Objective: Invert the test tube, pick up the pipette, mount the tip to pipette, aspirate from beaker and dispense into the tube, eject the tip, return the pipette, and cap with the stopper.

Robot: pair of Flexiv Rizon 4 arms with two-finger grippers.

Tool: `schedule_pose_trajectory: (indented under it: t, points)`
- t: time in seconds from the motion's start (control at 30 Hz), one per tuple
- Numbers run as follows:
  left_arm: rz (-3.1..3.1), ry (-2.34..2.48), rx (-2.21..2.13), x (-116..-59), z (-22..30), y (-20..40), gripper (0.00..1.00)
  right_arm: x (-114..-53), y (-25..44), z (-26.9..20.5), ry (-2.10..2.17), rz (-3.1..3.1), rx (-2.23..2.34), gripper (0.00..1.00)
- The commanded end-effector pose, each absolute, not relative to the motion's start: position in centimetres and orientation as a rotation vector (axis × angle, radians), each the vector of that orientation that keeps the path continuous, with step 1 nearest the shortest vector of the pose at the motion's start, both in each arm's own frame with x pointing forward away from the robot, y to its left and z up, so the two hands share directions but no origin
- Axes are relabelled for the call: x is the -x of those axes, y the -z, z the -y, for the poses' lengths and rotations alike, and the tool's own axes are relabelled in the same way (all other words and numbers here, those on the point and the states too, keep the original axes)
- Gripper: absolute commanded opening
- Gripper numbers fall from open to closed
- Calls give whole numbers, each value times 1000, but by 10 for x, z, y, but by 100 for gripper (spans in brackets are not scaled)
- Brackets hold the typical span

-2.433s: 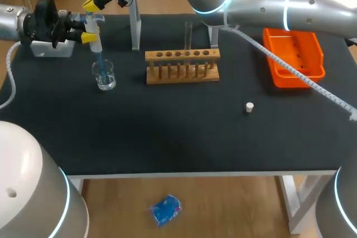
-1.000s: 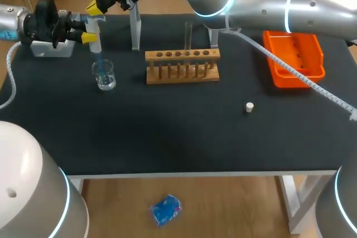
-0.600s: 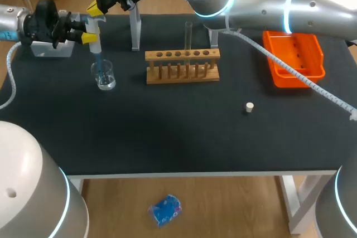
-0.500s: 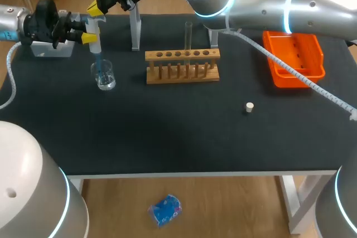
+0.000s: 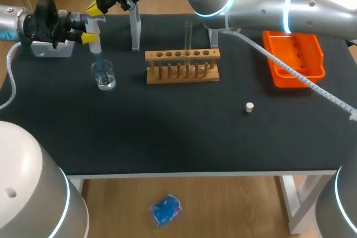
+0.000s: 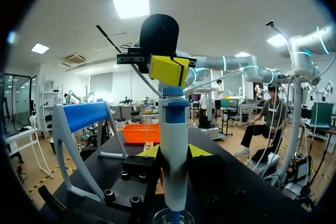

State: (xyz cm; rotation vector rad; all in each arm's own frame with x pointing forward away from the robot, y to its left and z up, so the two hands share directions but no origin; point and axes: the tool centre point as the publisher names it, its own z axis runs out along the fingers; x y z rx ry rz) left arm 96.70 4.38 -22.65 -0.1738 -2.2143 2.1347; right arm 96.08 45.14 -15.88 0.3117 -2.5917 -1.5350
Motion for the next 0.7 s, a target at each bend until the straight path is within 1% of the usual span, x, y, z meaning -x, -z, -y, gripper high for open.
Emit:
schedule_pose_trajectory:
  t: [0.03, 0.7]
  points:
    - [2215, -2133, 178, -966, -43, 221, 0, -964, 159, -454, 1526, 2597, -322, 0]
    - [2215, -2133, 178, -966, -43, 221, 0, -963, 137, -457, 1537, 2622, -374, 0]
